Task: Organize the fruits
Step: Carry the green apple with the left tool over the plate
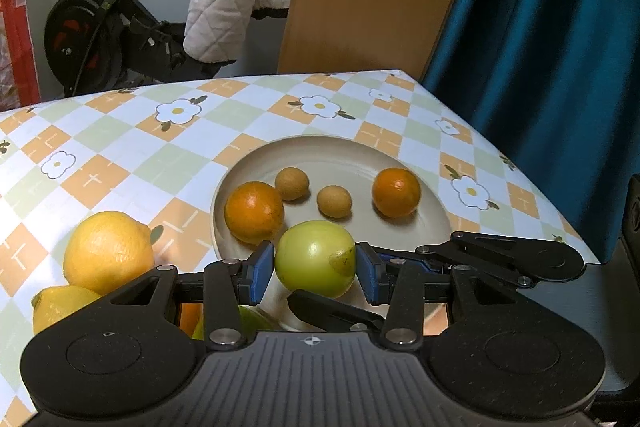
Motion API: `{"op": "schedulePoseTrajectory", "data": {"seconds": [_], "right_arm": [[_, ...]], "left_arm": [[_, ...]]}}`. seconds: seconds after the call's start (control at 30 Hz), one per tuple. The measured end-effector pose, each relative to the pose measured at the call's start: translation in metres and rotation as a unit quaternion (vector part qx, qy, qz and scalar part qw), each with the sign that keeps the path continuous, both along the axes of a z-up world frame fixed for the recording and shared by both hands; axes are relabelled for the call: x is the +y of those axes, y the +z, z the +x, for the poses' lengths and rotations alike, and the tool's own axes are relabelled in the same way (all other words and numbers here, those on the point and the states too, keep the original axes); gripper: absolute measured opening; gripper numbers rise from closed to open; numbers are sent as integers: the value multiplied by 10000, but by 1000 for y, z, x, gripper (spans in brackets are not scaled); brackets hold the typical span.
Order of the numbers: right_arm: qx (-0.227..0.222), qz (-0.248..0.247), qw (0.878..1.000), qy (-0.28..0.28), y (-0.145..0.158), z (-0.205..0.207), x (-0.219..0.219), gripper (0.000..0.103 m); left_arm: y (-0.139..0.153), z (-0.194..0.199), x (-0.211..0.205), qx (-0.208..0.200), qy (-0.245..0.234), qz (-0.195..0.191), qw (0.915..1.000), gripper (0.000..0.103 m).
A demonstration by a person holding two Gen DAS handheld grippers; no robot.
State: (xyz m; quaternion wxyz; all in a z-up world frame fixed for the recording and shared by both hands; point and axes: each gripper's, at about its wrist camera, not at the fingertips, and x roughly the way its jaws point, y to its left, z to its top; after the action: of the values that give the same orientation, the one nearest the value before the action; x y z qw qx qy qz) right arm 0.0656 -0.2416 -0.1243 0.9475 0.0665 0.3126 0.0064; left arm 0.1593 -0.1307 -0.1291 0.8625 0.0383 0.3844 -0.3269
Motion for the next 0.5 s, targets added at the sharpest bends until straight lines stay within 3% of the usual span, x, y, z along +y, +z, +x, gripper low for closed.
{"op": "schedulePoseTrajectory", "data": {"seconds": [0.5], "right_arm": [[245, 10, 9997, 14, -12, 20, -1, 40]], "left_arm": [[-9, 18, -2, 154, 214, 100, 9996, 47]]}}
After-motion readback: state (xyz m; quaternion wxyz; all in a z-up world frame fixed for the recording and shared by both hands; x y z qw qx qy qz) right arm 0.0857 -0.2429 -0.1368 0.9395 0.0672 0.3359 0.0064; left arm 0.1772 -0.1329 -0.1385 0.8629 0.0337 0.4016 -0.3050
